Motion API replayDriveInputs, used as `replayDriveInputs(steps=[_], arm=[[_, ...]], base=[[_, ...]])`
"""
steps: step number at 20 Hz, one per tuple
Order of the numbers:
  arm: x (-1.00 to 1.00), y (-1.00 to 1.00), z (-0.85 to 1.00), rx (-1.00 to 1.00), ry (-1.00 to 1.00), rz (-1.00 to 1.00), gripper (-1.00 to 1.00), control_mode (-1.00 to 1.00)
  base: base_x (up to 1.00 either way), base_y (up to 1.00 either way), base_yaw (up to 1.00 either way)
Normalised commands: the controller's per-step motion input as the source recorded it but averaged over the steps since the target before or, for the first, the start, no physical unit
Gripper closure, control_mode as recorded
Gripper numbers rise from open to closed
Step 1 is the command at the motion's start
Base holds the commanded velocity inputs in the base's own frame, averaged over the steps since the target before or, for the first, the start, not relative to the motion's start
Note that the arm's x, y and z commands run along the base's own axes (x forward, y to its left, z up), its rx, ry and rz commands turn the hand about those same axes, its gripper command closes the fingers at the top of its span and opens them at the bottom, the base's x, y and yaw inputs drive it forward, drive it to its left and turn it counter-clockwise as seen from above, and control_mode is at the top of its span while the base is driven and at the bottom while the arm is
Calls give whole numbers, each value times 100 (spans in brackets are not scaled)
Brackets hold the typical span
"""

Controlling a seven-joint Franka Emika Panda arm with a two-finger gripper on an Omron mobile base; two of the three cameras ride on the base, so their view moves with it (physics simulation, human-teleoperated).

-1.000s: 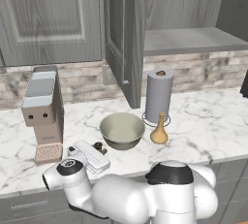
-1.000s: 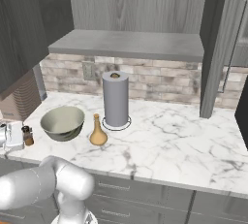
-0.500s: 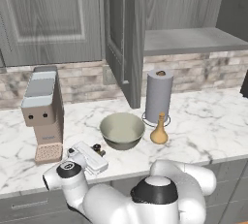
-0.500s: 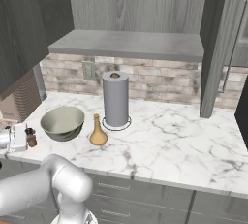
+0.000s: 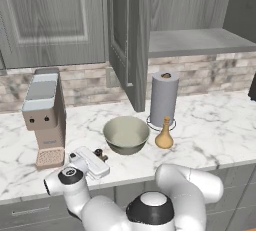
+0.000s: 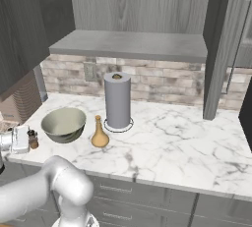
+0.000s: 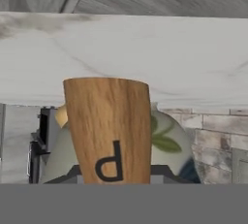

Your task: Retrieve the bottle and the shaker from the cabinet and place them next to the mixing bowl on the counter. Then add garlic from the fridge to the mixing bowl.

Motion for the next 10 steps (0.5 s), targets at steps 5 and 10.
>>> replayDriveInputs(steps=[5,10], arm=[[16,1,-17,0,0,0,100,-100],[5,0,-20,0,0,0,100,-100]], base=[[0,0,0],[0,0,0]])
